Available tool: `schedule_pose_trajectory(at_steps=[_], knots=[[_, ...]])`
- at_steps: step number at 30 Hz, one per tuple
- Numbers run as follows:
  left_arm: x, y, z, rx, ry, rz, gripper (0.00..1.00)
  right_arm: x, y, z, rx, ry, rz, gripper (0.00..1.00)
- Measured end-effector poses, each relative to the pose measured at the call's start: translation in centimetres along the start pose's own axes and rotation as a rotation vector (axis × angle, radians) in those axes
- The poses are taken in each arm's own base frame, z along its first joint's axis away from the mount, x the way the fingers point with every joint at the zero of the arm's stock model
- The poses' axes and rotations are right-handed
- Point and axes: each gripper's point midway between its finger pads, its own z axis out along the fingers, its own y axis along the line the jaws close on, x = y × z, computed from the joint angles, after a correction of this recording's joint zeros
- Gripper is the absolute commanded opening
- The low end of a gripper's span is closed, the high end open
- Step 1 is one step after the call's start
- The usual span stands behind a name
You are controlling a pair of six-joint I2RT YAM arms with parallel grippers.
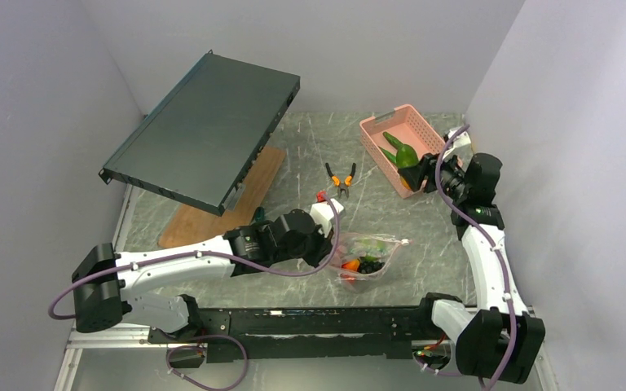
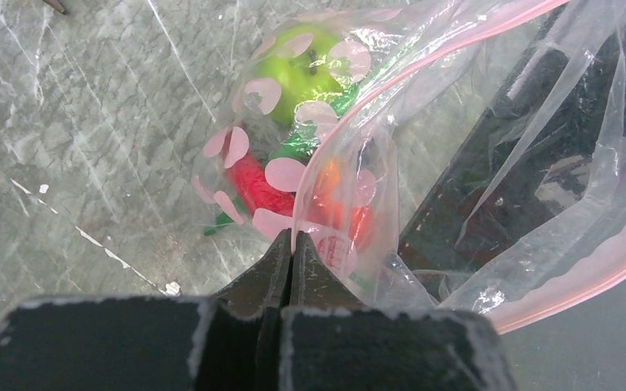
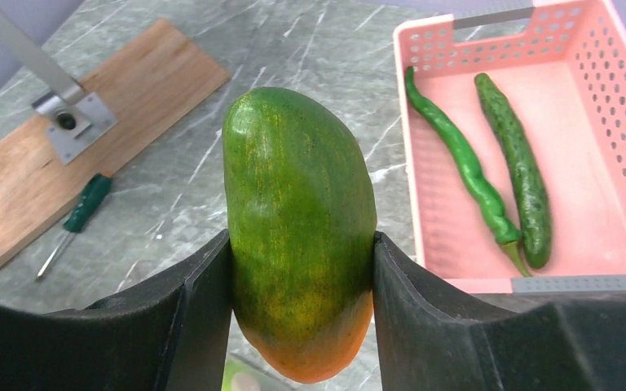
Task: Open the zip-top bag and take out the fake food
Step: Place the fake fruit in the bin.
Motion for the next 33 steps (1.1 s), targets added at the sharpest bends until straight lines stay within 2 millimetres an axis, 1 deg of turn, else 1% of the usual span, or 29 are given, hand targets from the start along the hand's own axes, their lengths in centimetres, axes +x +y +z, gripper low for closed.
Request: schedule_pose_trajectory(at_steps=[5,11,21,24,29,33], knots=[[-0.2,-0.1,-0.1,0.002,-0.009,-0.002,0.00,0.0,-2.3,0.9,0.076,-0.011,0.003,0.00],[0.0,0.1,-0.2,-0.004,-0.010,-0.002,0.00,0.4,-4.4,1.8,0.135,-0.017,0.043,0.00],[0.1,0.2,-0.2,-0.005,-0.011,-0.002,0.00,3.5,-7.4,3.9,0.210,0.047,0.166,0.00],[0.4,0.3,-0.2,-0.006,-0.009,-0.002,0.00,3.8,-8.3,4.5,0.230,0.060,0.180,0.00],[0.4,0.3,-0.2,-0.006,-0.009,-0.002,0.00,3.9,-9.7,5.5,0.251,0.069,0.190,0.00],[0.4,0.3,-0.2,-0.005,-0.010,-0.002,0.00,4.6,-10.6,6.2,0.271,0.080,0.202,0.01]])
